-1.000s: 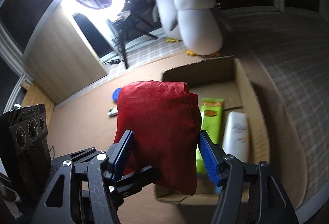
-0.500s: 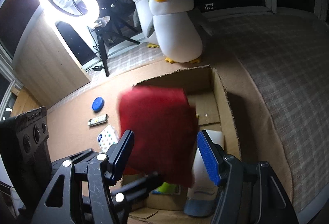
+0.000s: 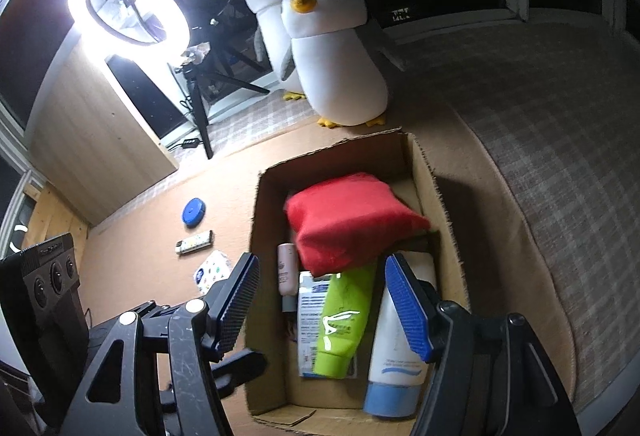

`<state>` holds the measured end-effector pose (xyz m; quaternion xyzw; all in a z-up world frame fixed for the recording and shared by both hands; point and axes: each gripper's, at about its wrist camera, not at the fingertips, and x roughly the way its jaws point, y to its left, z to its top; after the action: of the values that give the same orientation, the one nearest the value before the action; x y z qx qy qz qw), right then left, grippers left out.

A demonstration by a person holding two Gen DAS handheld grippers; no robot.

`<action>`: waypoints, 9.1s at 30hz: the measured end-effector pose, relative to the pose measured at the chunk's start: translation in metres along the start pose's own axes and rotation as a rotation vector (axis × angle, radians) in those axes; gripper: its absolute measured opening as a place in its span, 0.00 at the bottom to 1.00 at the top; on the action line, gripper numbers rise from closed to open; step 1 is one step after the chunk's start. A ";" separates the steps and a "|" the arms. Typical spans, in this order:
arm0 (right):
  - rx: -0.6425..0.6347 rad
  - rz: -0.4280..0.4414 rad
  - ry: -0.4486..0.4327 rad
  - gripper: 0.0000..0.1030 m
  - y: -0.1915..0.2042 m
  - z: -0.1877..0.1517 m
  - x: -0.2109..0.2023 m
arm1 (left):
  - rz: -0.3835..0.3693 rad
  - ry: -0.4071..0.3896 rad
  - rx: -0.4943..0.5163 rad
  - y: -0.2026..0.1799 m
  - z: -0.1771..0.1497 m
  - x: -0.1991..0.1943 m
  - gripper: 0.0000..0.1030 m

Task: Organize objects
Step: 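Carry the red pouch into the cardboard box and open the left gripper, then move the left gripper over the white star-printed tissue pack, then close the left gripper on the tissue pack, then carry the tissue pack into the box and open the left gripper, then move the left gripper to the patterned lighter on the carpet, then grasp the patterned lighter with the left gripper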

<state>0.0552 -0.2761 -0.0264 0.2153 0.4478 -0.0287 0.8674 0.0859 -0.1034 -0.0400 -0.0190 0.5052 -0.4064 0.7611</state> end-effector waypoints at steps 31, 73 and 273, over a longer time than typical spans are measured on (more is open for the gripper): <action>-0.328 0.060 0.340 0.63 0.156 -0.010 0.137 | 0.207 -0.180 -0.354 0.167 -0.123 -0.187 0.78; -0.302 0.158 0.491 0.62 0.209 -0.063 0.181 | 0.171 -0.052 -0.361 0.199 -0.115 -0.125 0.77; -0.036 0.184 0.293 0.47 0.144 -0.072 0.090 | 0.120 0.102 -0.116 0.221 -0.051 -0.031 0.34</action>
<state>0.0888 -0.1037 -0.0843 0.2418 0.5484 0.0906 0.7954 0.1735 0.0837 -0.1383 -0.0120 0.5659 -0.3308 0.7551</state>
